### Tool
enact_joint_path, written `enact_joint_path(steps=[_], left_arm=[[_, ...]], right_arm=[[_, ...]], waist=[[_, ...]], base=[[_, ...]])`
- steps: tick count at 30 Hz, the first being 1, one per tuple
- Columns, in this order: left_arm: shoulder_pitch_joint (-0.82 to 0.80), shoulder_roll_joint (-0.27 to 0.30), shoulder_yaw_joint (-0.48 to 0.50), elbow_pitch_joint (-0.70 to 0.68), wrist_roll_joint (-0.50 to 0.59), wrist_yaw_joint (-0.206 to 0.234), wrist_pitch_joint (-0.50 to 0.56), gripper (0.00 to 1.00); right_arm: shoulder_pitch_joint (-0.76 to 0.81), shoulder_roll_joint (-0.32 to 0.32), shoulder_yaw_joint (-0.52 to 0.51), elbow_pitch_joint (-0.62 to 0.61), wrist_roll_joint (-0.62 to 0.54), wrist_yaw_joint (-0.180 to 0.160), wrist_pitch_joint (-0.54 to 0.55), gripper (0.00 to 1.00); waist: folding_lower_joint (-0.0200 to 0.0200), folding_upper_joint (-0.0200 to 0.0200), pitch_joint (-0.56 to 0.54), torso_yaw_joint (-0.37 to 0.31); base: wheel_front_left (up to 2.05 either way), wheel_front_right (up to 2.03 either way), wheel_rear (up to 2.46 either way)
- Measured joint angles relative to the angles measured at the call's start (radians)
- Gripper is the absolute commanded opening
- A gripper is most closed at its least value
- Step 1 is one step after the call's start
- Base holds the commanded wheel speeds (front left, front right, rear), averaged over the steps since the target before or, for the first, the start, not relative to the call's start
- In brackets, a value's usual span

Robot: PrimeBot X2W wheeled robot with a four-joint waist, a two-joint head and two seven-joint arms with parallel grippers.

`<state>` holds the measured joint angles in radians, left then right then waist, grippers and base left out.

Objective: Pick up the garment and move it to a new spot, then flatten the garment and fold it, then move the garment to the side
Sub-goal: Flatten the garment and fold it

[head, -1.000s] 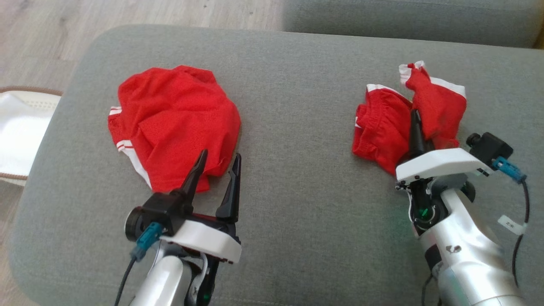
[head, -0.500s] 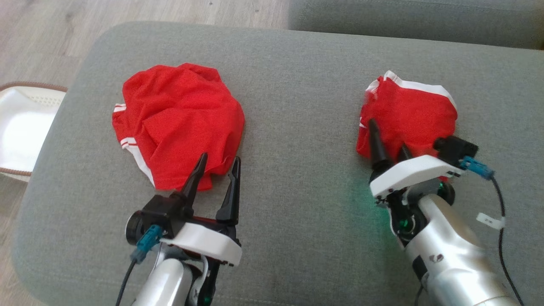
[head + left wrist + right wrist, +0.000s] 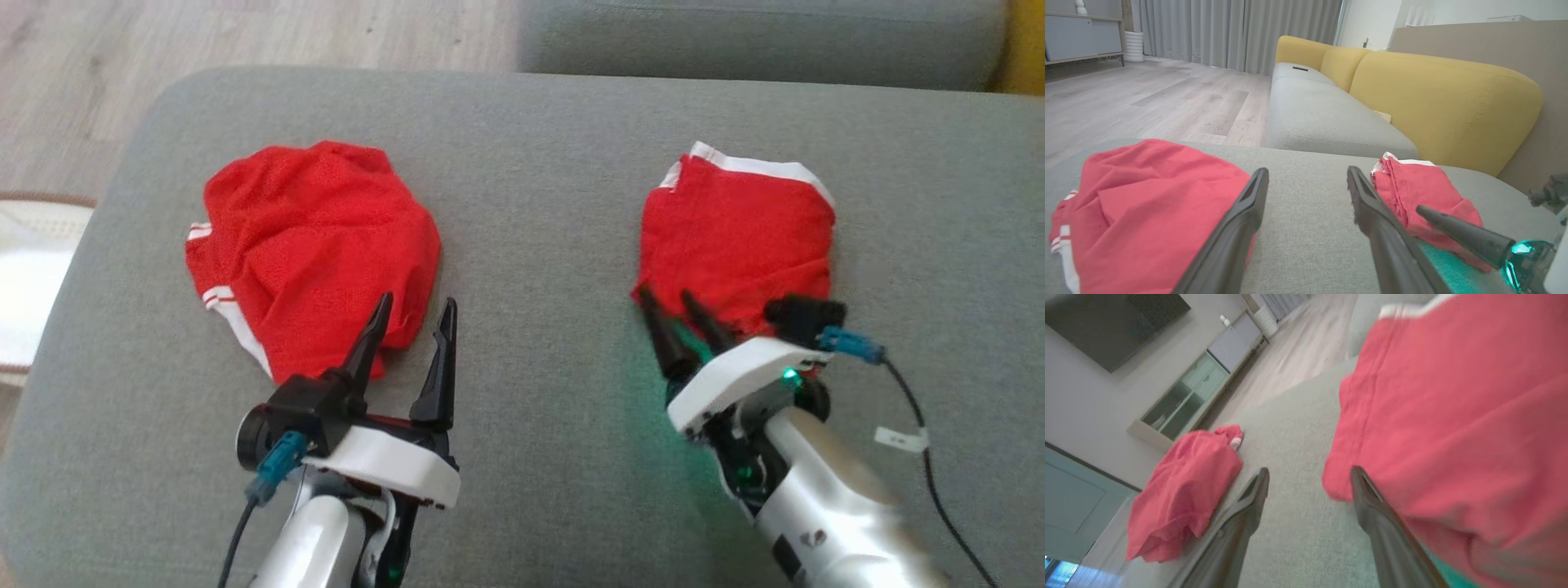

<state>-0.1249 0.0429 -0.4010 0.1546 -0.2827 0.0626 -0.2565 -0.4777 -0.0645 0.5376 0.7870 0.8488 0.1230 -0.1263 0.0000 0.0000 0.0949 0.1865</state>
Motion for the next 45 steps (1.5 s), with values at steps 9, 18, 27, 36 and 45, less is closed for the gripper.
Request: enact_joint_path(steps=[9, 18, 27, 36, 45], left_arm=[[0.001, 0.0, 0.028, -0.04, 0.0, 0.002, 0.0, 1.0], [0.001, 0.0, 0.043, -0.094, 0.002, 0.014, 0.0, 1.0], [0.002, 0.0, 0.058, -0.104, -0.004, 0.005, 0.0, 1.0], [-0.006, 0.0, 0.011, -0.1, -0.005, -0.01, 0.0, 1.0], [-0.042, 0.0, -0.023, -0.082, -0.02, -0.009, 0.0, 1.0]], right_arm=[[0.007, -0.078, -0.197, -0.126, -0.217, 0.0, -0.122, 1.0], [0.194, -0.026, -0.492, -0.386, -0.53, 0.0, -0.125, 1.0], [0.303, 0.012, -0.545, -0.473, -0.59, 0.0, -0.124, 1.0], [0.179, 0.014, -0.532, -0.429, -0.656, 0.0, -0.083, 0.0], [-0.011, 0.013, -0.621, -0.088, -0.765, 0.0, -0.073, 0.0]], waist=[[0.0, 0.0, -0.032, -0.069], [0.0, 0.0, -0.025, -0.128], [0.0, 0.0, -0.001, -0.137], [0.0, 0.0, 0.051, -0.072], [0.0, 0.0, 0.102, 0.036]], base=[[0.0, 0.0, 0.0], [0.0, 0.0, 0.0], [0.0, 0.0, 0.0], [0.0, 0.0, 0.0], [0.0, 0.0, 0.0]])
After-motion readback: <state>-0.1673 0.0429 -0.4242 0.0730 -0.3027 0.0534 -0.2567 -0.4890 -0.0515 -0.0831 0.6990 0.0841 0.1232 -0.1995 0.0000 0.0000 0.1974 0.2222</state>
